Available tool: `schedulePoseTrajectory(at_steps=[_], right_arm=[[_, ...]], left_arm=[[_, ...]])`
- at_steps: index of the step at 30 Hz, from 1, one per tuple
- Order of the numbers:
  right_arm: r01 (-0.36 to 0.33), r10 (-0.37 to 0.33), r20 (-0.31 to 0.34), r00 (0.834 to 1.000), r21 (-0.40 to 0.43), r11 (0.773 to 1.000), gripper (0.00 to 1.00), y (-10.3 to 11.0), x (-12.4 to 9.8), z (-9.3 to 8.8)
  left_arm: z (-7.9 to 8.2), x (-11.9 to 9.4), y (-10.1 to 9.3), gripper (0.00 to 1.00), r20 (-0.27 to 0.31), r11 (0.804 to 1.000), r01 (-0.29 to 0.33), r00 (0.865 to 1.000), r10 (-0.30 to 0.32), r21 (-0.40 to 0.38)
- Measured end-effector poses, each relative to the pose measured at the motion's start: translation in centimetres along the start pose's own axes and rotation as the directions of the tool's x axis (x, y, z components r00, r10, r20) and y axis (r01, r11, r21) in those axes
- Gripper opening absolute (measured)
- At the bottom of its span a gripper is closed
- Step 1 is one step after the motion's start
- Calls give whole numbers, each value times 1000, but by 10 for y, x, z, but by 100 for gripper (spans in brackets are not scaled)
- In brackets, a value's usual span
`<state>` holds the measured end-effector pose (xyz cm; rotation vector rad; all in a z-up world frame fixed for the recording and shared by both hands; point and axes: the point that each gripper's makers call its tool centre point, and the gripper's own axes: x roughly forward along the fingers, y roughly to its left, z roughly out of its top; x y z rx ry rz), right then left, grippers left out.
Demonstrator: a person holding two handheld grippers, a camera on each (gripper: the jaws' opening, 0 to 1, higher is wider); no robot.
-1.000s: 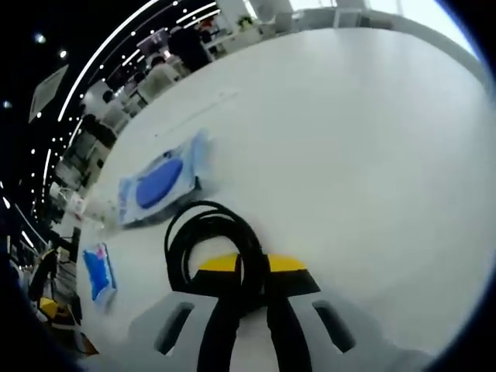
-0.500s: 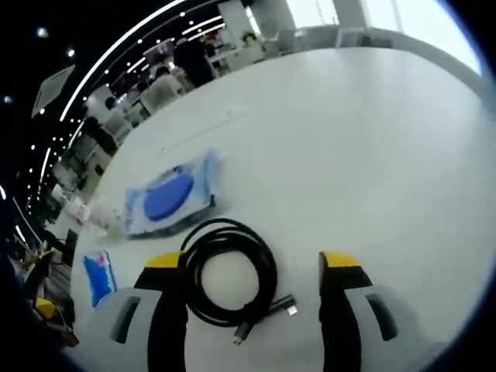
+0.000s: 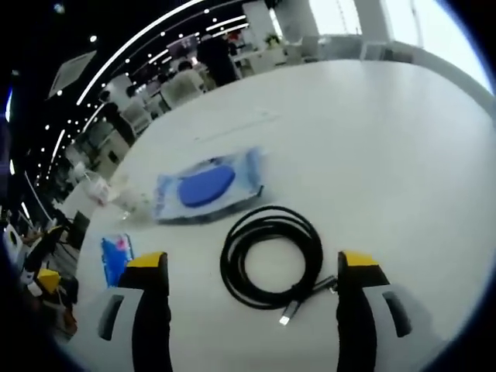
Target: Arrange the tabletop items into an orderly group along one side of the table until the central work area is clear of visible clutter.
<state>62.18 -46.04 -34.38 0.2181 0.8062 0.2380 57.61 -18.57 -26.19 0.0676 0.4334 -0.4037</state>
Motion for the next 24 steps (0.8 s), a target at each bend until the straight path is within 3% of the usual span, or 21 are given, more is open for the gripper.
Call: schedulePoseTrajectory(at_steps=[24], right_arm=[[-190, 183, -83, 980, -80, 979, 89, 104, 9, -34]], left_arm=[[3, -7, 10, 98, -2, 1000, -27, 1000, 27, 2]])
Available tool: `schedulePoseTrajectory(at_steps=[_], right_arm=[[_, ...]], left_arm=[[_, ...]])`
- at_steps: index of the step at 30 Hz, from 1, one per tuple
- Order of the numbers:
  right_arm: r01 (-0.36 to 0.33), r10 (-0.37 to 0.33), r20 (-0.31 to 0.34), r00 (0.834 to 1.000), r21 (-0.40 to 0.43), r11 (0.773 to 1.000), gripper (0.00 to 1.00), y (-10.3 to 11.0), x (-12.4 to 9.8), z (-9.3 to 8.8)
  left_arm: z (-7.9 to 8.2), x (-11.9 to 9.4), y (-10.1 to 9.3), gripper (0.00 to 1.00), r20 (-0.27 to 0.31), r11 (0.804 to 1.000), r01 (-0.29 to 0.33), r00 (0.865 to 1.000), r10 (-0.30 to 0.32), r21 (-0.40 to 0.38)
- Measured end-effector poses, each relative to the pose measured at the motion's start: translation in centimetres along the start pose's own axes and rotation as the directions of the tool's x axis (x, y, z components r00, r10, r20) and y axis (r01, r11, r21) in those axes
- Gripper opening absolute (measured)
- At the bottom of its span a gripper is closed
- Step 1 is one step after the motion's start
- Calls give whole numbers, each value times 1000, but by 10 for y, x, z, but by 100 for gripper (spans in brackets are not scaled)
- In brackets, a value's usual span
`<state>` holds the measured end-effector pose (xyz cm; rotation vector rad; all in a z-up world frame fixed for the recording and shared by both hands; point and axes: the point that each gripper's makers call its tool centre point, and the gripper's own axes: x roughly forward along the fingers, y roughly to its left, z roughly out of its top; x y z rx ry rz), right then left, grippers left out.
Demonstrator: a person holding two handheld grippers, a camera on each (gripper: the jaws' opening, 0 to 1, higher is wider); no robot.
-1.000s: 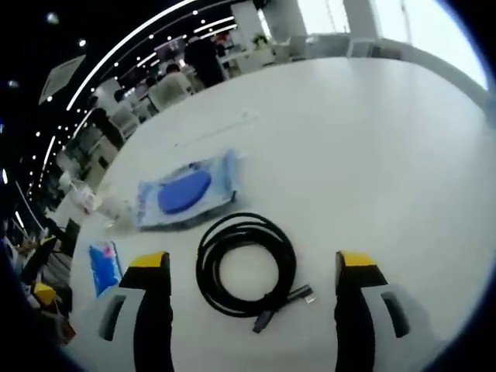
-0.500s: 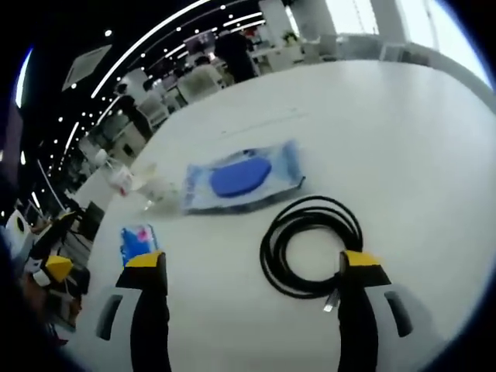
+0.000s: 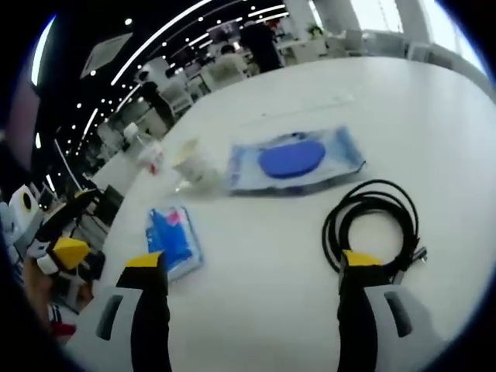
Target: Arrange the tabletop items into an orderly group along one side of the table until the central work area is clear of visible clutter.
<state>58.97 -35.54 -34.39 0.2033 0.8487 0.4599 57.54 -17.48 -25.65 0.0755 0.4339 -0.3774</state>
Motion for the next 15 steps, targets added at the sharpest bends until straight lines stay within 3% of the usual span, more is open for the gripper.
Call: schedulePoseTrajectory(at_steps=[15], right_arm=[[-97, 93, -58, 994, -57, 994, 89, 55, 16, -20]], left_arm=[[-4, -1, 3, 97, -15, 1000, -10, 1000, 10, -5]])
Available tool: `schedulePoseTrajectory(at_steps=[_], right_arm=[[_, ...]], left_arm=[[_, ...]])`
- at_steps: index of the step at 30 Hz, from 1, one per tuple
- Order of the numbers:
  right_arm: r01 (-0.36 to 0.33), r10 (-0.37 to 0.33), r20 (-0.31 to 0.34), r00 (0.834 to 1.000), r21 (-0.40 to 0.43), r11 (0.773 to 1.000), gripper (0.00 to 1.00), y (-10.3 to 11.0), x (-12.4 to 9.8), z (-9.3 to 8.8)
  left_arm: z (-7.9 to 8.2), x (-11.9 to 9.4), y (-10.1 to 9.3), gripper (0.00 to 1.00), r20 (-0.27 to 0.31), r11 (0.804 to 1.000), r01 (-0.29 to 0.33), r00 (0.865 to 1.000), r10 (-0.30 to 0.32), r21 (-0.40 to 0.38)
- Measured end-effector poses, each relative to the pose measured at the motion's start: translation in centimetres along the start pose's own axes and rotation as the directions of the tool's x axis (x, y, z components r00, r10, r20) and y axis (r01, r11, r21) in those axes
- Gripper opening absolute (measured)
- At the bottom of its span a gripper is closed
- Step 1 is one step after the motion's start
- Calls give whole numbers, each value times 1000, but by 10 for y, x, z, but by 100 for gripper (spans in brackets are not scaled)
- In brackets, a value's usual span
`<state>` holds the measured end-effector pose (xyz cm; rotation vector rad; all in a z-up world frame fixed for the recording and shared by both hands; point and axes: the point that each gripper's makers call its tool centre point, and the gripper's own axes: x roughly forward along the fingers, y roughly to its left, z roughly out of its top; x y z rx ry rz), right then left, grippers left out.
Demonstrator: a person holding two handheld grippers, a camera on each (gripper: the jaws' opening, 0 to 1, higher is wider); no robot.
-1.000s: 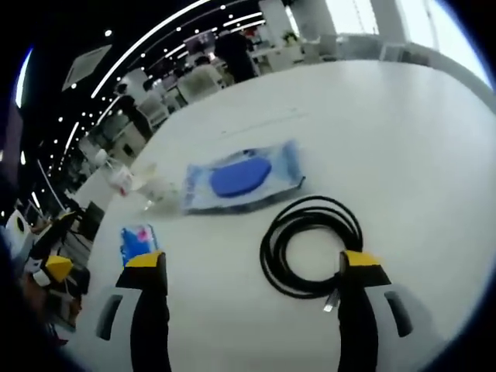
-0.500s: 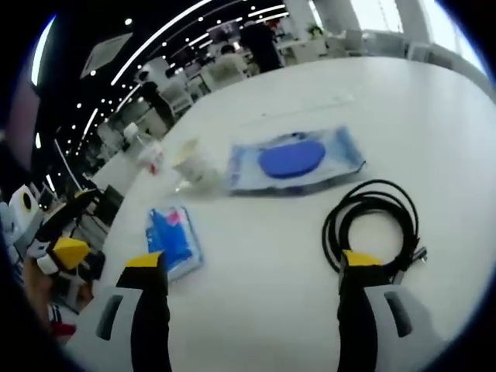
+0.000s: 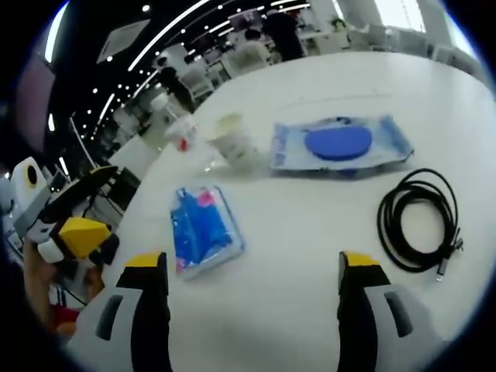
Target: Arrange the tabletop items into an orderly group along one side of the table until the central work area is clear of visible clutter.
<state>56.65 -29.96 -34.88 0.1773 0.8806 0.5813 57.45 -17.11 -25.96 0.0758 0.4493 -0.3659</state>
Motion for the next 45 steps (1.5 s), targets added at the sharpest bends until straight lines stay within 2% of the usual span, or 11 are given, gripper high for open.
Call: schedulePoseTrajectory(at_steps=[13, 19, 25, 32, 45], right_arm=[[-41, 41, -26, 999, -23, 999, 85, 29, 23, -14], [-47, 46, -46, 998, -31, 998, 81, 35, 35, -22], [-56, 51, -71, 996, -57, 997, 71, 38, 46, -32], [-79, 77, -61, 995, -31, 996, 61, 45, 49, -29], [-39, 40, -56, 998, 11, 999, 37, 42, 54, -31]], left_arm=[[-2, -1, 1, 97, -9, 1000, -6, 1000, 6, 1], [-2, -3, 4, 97, -10, 1000, -12, 1000, 12, 0], [-2, -3, 5, 97, -11, 1000, -14, 1000, 14, -3], [-4, -3, 6, 96, -20, 1000, -15, 1000, 15, -3], [-4, -4, 7, 95, -23, 1000, -21, 1000, 21, -7]])
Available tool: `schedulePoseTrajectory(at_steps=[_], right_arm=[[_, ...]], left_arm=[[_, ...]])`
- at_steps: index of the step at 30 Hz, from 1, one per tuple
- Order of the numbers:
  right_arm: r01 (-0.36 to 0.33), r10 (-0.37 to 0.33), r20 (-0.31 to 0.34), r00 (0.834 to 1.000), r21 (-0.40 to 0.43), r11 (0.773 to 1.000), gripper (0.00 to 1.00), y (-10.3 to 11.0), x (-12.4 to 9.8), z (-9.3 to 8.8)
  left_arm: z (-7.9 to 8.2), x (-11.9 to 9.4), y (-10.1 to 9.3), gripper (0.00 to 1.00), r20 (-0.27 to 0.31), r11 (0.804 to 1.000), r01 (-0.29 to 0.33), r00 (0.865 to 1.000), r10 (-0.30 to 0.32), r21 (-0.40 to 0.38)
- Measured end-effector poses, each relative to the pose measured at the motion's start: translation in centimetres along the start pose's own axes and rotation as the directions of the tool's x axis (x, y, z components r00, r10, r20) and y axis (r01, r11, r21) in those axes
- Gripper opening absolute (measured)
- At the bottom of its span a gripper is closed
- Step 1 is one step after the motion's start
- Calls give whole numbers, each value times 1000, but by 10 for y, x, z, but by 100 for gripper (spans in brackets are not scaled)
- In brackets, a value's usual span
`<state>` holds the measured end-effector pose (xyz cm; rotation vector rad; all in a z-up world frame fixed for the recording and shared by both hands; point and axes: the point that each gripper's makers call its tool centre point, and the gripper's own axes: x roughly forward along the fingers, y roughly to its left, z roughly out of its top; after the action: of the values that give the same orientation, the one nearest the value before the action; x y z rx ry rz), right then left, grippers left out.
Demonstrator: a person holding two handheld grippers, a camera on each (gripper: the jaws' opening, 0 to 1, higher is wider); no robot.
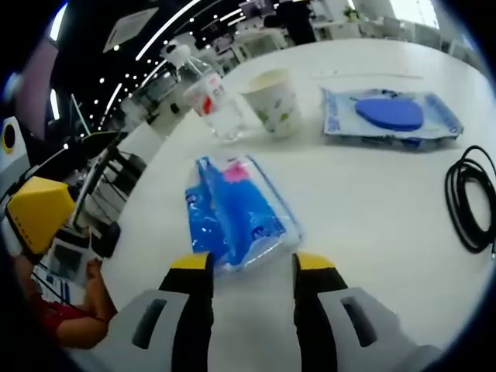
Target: Arrange the tabletop items into an orderly group along one side of the table until the central work area is clear of visible clutter.
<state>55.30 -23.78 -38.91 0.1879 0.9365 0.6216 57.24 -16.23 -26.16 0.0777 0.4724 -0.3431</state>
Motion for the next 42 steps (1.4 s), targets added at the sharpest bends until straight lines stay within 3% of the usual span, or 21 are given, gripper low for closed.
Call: schedulePoseTrajectory(at_steps=[3, 7, 13, 30, 42], right_arm=[[-5, 5, 2, 1000, 12, 1000, 32, 2, 0, 1], [-12, 11, 19, 1000, 14, 1000, 12, 3, -2, 6], [-24, 22, 34, 999, 31, 999, 2, 2, -6, 11], [-86, 82, 85, 993, 40, 996, 1, 3, -32, 35], [-88, 86, 96, 992, 17, 996, 1, -12, -57, 47]], left_arm=[[1, 0, 0, 95, 2, 1000, -1, 1000, 1, 0], [0, -1, 0, 95, 1, 1000, -3, 1000, 3, -1], [0, -1, 1, 95, 0, 1000, -4, 1000, 4, -4], [-2, -2, 1, 94, -4, 1000, -5, 1000, 5, -4], [-2, 0, -3, 94, -9, 1000, 8, 1000, -8, 10]])
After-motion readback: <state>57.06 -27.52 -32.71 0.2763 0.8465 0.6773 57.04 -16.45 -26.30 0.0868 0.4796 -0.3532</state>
